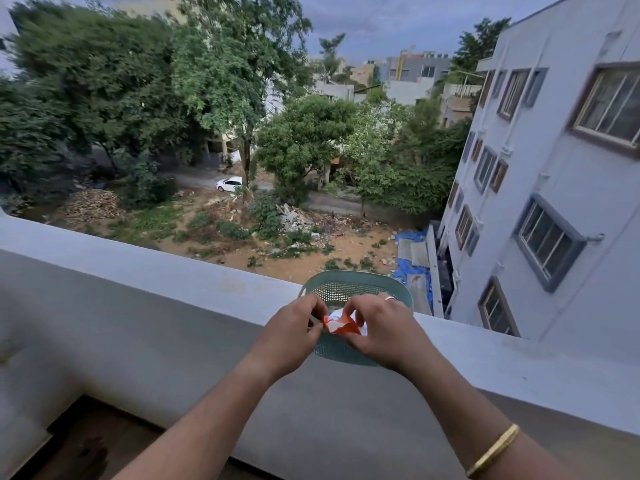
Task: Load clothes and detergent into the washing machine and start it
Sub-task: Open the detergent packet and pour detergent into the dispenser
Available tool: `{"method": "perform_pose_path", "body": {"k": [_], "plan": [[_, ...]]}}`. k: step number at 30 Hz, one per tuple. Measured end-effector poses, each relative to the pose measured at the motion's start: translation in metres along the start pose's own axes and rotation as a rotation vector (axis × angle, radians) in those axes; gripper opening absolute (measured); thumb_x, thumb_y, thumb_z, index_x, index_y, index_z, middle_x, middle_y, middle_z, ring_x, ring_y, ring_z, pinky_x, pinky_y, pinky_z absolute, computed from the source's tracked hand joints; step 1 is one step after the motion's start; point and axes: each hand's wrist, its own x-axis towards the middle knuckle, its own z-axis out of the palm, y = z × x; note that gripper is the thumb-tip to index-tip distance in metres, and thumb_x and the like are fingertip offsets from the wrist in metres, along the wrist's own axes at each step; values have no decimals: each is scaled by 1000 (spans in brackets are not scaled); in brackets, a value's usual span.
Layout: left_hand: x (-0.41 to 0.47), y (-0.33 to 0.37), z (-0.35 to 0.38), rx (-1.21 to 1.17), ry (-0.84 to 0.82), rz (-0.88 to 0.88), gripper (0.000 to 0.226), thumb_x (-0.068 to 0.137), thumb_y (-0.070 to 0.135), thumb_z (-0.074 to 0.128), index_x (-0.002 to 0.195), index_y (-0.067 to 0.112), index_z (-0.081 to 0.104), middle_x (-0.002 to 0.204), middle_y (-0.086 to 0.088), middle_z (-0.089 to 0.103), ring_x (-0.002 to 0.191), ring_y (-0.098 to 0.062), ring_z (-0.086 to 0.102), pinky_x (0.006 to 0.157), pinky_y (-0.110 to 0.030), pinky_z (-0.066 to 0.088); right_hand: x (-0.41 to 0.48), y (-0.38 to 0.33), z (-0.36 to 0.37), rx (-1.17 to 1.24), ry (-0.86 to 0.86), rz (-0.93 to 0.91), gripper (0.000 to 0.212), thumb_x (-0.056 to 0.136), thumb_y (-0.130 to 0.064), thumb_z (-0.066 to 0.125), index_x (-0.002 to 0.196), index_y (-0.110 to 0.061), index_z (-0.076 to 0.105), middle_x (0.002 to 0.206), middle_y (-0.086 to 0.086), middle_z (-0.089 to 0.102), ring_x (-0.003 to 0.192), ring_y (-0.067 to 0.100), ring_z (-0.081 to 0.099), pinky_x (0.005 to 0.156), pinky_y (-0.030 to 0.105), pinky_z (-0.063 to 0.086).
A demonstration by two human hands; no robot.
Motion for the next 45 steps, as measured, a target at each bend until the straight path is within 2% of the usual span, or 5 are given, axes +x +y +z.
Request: {"method": "perform_pose_path", "body": {"k": [11,21,32,37,45], "plan": [[4,1,2,-52,50,-13,22,105,12,74,118,27,62,112,6,72,94,-12,68,91,-38,62,24,10,-3,68,-3,20,5,93,-29,75,91,-24,76,87,-7,75,82,18,66,75,40,59],[2,-4,9,-63,175,-51,64,102,38,80,154,34,44,148,12,60,135,-9,57,116,-38,56,79,25,-34,9,141,5,9,97,-17,74,88,-17,72,81,-5,68,71,16,62,56,30,48],[-7,3,-37,-246,396,-10,71,104,50,74,162,38,35,164,18,45,150,-3,45,123,-31,42,102,-46,-95,-61,468,-343,12,88,-3,73,94,-13,76,90,1,77,79,21,64,67,32,50],[-44,4,-101,-436,492,14,46,107,48,67,146,38,43,142,18,64,132,14,60,100,-3,48,113,-125,-95,128,465,-554,16,88,2,74,96,-12,78,94,0,78,86,21,66,73,32,54],[-166,-54,-175,-463,711,-143,37,103,60,62,133,42,48,128,18,76,116,-9,79,86,-39,72,105,-291,-30,490,324,-804,14,93,4,71,94,-10,73,90,-7,67,85,14,62,76,31,53]]}}
